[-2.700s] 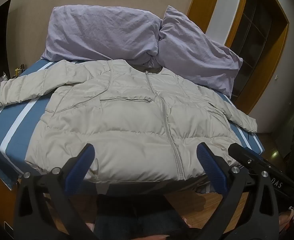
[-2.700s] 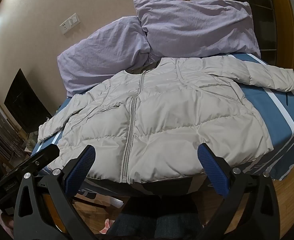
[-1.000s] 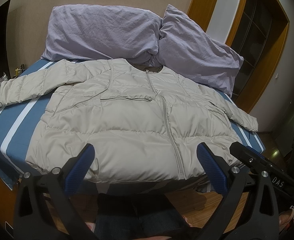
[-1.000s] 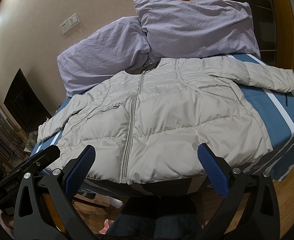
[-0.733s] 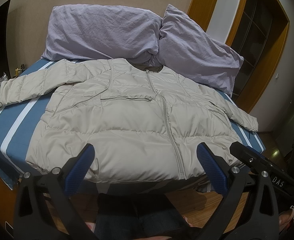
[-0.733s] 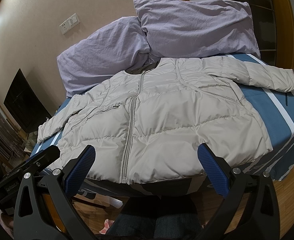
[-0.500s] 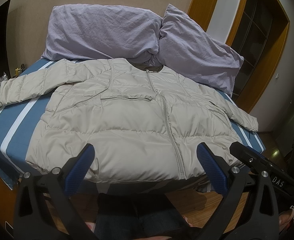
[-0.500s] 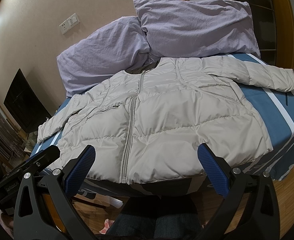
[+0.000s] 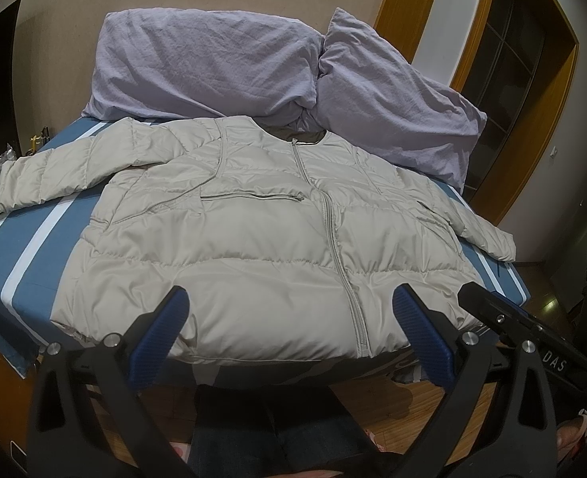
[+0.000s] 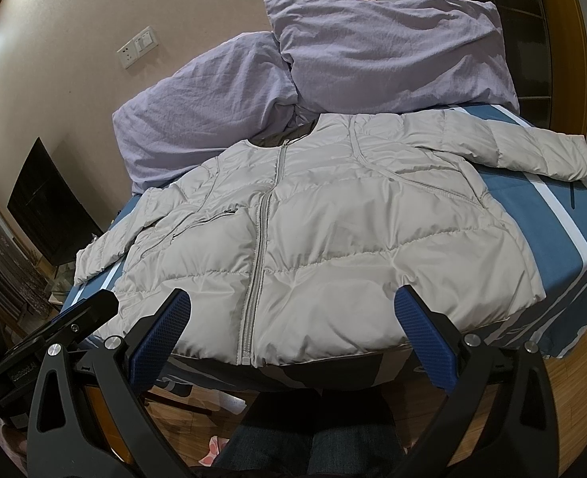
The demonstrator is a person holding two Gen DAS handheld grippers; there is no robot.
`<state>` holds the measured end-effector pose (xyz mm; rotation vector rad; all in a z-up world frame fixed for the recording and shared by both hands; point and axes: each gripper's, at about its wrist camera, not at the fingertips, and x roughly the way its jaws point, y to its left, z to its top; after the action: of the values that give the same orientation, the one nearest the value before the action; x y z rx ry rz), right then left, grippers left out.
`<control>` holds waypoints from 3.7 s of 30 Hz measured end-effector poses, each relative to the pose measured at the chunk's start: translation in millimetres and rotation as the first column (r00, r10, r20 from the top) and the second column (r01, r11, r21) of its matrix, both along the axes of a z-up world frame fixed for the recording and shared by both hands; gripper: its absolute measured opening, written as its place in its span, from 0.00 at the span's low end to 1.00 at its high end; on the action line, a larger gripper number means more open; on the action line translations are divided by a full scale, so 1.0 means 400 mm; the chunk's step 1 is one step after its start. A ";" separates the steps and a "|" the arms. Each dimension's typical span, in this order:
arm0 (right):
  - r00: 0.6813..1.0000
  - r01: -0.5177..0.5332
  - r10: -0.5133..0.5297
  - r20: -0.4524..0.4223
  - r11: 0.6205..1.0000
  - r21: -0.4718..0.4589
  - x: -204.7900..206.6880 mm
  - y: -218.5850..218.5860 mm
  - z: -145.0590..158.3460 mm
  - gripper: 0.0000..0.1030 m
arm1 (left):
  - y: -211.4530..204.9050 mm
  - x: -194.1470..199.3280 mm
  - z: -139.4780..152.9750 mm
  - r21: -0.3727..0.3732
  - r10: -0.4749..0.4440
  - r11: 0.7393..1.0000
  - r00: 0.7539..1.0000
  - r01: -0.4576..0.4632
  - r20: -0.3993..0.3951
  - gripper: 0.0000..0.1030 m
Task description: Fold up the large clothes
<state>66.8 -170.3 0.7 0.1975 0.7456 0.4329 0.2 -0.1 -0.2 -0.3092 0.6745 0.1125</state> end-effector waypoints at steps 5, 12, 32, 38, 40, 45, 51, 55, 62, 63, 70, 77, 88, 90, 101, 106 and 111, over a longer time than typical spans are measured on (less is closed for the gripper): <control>1.000 0.000 0.000 0.000 1.000 0.000 0.003 -0.001 -0.002 0.99 | 0.000 0.000 0.000 0.000 0.000 1.000 1.000 0.000 -0.001 0.98; 1.000 0.010 -0.010 -0.002 1.000 -0.003 0.020 -0.005 -0.008 0.99 | 0.001 0.002 -0.002 -0.002 0.001 1.000 1.000 -0.001 -0.005 0.98; 0.977 0.198 -0.200 -0.078 0.980 -0.026 0.231 -0.131 -0.046 0.99 | 0.098 0.205 -0.062 0.063 0.069 0.996 0.993 -0.063 -0.098 0.98; 0.933 0.339 -0.344 -0.110 0.939 -0.063 0.347 -0.259 -0.059 0.99 | 0.133 0.291 -0.073 0.138 0.108 0.986 0.986 -0.090 -0.126 0.98; 0.915 0.381 -0.388 -0.114 0.921 -0.075 0.385 -0.304 -0.065 0.99 | 0.147 0.322 -0.079 0.159 0.127 0.982 0.982 -0.104 -0.138 0.98; 0.856 0.480 -0.493 -0.155 0.869 -0.116 0.478 -0.430 -0.100 0.99 | 0.176 0.383 -0.118 0.198 0.169 0.971 0.968 -0.132 -0.184 0.98; 0.748 0.606 -0.631 -0.208 0.776 -0.175 0.564 -0.598 -0.153 0.86 | 0.190 0.414 -0.179 0.192 0.168 0.973 0.961 -0.126 -0.220 0.98; 0.665 0.689 -0.705 -0.248 0.707 -0.161 0.589 -0.694 -0.175 0.79 | 0.182 0.413 -0.198 0.209 0.173 0.969 0.965 -0.131 -0.197 0.98; 0.518 0.814 -0.789 -0.329 0.573 -0.092 0.609 -0.833 -0.221 0.70 | 0.176 0.423 -0.214 0.233 0.184 0.963 0.966 -0.139 -0.182 0.98; 0.511 0.820 -0.791 -0.338 0.566 -0.085 0.613 -0.838 -0.227 0.68 | 0.175 0.425 -0.213 0.232 0.183 0.963 0.966 -0.138 -0.183 0.98; 0.500 0.833 -0.810 -0.307 0.546 -0.086 0.642 -0.845 -0.235 0.61 | 0.175 0.426 -0.212 0.229 0.182 0.963 0.966 -0.139 -0.181 0.98; 0.538 0.812 -0.798 -0.273 0.577 -0.087 0.643 -0.833 -0.220 0.24 | 0.179 0.424 -0.214 0.218 0.179 0.966 0.967 -0.139 -0.179 0.98; 0.725 0.673 -0.688 -0.034 0.718 -0.177 0.706 -0.618 -0.064 0.19 | 0.188 0.420 -0.215 0.192 0.173 0.971 0.969 -0.139 -0.176 0.98; 0.771 0.623 -0.636 -0.024 0.762 -0.176 0.729 -0.549 -0.044 0.19 | 0.190 0.419 -0.214 0.188 0.173 0.972 0.969 -0.139 -0.175 0.98; 0.951 0.292 -0.306 -0.043 0.934 -0.204 0.808 -0.124 -0.037 0.19 | 0.190 0.419 -0.216 0.179 0.172 0.974 0.970 -0.140 -0.172 0.98; 0.978 0.169 -0.193 -0.082 0.957 -0.236 0.812 0.041 -0.061 0.19 | 0.192 0.418 -0.216 0.171 0.170 0.975 0.971 -0.141 -0.171 0.98; 0.985 0.025 -0.057 -0.164 0.981 -0.194 0.787 0.178 -0.098 0.18 | 0.193 0.417 -0.216 0.164 0.169 0.976 0.971 -0.141 -0.168 0.98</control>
<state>381.7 -99.2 -38.7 0.0686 0.9430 0.3049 166.9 77.1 -86.7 -0.2068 0.8176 0.3435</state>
